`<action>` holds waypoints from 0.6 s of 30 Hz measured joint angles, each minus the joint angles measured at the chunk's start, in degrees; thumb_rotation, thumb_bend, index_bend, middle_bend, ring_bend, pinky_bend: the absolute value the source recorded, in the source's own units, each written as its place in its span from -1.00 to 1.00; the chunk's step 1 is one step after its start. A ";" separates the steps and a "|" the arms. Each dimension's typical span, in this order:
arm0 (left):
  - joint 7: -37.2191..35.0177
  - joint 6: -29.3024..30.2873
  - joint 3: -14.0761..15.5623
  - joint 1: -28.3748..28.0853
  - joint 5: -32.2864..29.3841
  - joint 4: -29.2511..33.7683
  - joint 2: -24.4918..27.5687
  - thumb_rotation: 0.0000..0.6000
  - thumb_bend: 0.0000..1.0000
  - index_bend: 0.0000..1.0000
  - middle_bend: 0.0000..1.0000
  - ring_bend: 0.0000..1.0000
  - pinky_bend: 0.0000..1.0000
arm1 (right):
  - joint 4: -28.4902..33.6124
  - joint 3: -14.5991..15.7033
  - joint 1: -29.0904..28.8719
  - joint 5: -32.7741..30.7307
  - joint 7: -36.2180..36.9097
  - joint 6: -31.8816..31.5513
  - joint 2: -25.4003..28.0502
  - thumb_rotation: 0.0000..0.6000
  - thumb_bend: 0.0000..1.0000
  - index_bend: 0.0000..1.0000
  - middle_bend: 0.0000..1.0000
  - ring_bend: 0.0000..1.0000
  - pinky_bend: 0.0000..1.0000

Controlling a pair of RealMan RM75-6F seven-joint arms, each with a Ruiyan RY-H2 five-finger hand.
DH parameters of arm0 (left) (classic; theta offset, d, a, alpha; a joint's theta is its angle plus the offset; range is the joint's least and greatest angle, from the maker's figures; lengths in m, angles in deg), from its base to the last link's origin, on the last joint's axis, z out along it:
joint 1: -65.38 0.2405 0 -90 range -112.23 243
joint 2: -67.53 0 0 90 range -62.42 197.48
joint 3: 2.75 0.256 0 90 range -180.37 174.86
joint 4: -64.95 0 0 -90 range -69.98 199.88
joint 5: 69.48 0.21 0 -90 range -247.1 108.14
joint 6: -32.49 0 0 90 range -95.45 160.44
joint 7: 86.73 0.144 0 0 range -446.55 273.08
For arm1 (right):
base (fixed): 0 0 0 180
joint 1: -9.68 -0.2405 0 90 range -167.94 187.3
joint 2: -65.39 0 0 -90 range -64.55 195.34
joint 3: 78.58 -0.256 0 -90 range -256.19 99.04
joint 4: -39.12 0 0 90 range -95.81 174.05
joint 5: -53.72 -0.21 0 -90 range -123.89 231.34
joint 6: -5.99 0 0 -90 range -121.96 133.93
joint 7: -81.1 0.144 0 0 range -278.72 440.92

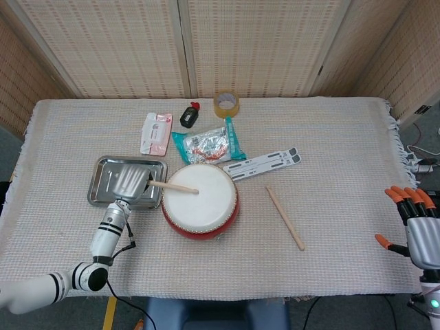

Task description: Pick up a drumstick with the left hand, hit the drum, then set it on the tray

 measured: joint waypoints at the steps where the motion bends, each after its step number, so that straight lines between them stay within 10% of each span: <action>1: 0.89 -0.15 0.05 -0.06 -0.26 0.04 0.03 1.00 0.37 1.00 1.00 1.00 1.00 | -0.08 -0.02 0.01 -0.04 0.07 -0.02 -0.02 1.00 -0.87 -0.69 -0.76 -0.99 -0.80; 18: -23.78 1.21 -8.59 5.28 -3.99 -1.04 5.06 1.00 0.37 1.00 1.00 1.00 1.00 | -0.18 -0.36 -0.16 0.17 0.38 -0.21 0.32 1.00 -0.87 -0.69 -0.76 -0.99 -0.80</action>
